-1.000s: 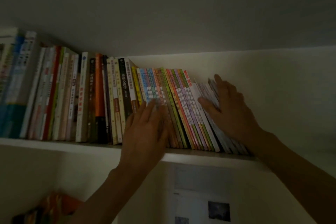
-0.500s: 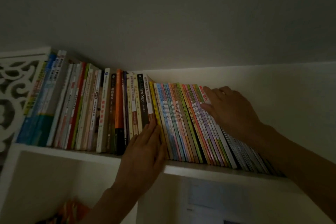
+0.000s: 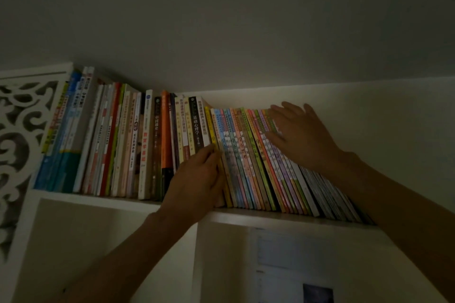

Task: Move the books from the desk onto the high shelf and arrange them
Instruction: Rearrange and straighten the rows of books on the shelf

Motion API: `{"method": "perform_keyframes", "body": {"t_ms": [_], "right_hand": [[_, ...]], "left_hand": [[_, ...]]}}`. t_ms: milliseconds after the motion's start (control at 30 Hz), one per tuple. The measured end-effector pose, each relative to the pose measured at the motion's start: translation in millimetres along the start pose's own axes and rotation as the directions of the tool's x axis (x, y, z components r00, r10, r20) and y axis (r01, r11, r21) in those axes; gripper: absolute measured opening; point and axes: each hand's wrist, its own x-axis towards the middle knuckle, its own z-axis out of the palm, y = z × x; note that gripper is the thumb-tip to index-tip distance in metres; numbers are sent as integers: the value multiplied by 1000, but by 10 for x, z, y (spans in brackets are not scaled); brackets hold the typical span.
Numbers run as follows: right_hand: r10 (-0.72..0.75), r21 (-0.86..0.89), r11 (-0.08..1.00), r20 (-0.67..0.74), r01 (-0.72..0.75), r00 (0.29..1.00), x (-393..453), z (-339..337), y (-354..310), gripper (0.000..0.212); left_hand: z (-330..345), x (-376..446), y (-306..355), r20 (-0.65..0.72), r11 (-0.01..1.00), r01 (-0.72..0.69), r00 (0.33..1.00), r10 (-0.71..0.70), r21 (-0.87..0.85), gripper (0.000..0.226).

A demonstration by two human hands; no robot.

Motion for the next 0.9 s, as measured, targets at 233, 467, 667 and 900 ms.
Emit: {"method": "perform_keyframes", "body": {"t_ms": [233, 467, 667, 900], "right_hand": [[98, 17, 995, -97, -97, 990, 77, 83, -194, 48], [110, 12, 994, -49, -109, 993, 425, -50, -351, 51], [-162, 185, 971, 42, 152, 986, 710, 197, -761, 50], [20, 114, 993, 5, -21, 1000, 826, 241, -935, 38]], "left_hand": [[95, 66, -150, 30, 998, 21, 999, -23, 60, 50], [-27, 106, -277, 142, 981, -2, 990, -26, 194, 68], [44, 212, -486, 200, 965, 202, 952, -233, 167, 116], [-10, 176, -682, 167, 994, 26, 985, -43, 106, 104]]}}
